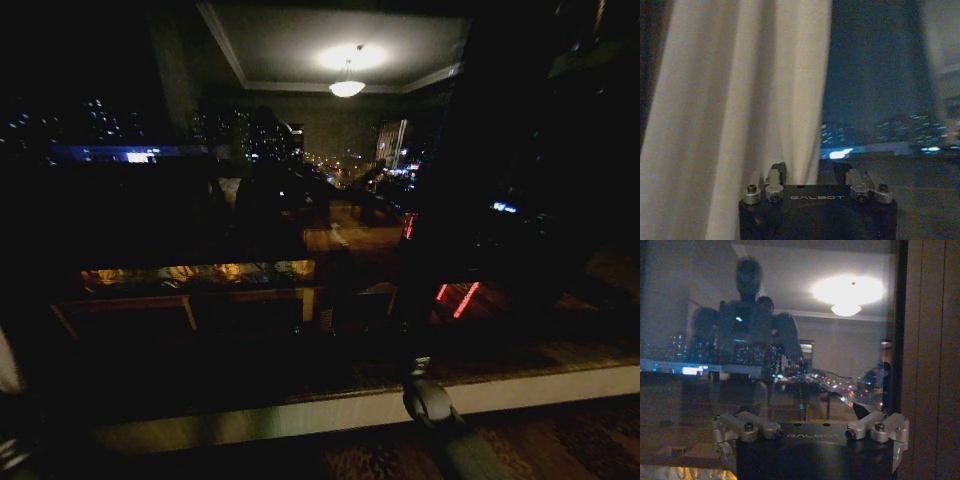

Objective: Open the curtains by pulling them apart, changing their state from closed to fully open.

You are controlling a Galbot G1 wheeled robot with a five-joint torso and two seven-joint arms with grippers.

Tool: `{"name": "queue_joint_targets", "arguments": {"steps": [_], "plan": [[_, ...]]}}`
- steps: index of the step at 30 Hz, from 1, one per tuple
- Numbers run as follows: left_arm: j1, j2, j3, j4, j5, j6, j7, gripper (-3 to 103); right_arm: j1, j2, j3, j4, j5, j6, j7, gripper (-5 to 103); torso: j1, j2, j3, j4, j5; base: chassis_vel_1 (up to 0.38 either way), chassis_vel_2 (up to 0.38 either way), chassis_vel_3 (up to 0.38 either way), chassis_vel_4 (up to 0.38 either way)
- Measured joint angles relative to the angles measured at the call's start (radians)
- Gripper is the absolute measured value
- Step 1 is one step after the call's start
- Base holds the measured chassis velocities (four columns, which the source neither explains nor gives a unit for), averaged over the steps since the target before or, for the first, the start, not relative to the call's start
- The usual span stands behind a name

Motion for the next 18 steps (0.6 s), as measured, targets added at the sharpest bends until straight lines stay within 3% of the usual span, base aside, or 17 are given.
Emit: {"name": "queue_joint_targets", "arguments": {"steps": [3,5,9,12,18], "plan": [[0.034,-0.029,0.034,-0.055,0.045,-0.006,0.001,59,0.0,0.0,0.0,0.0,0.0,0.0,0.0,100,0.0,0.0,0.0,0.0002,0.0002,0.0,0.0,0.0,0.0],[0.057,-0.054,0.08,-0.101,0.066,-0.018,0.002,70,0.0,0.0,0.0,0.0,0.0,0.0,0.0,100,0.0,0.0,0.0,0.0,-0.0002,0.0,0.0,0.0,0.0],[0.096,-0.077,0.146,-0.179,0.024,-0.032,0.056,81,0.0,0.0,0.0,0.0,0.0,0.0,0.0,100,0.0,0.0,0.0,-0.0002,0.0,0.0,0.0,0.0,0.0],[0.126,-0.087,0.169,-0.227,0.011,-0.063,0.134,96,0.0,0.0,0.0,0.0,0.0,0.0,0.0,100,0.0,0.0,0.0,-0.0001,-0.0001,0.0,0.0,0.0,0.0],[0.175,-0.11,0.194,-0.276,0.056,-0.11,0.19,100,0.0,0.0,0.0,0.0,0.0,0.0,0.0,100,0.0,0.0,0.0,0.0,-0.0002,0.0,0.0,0.0,0.0]]}}
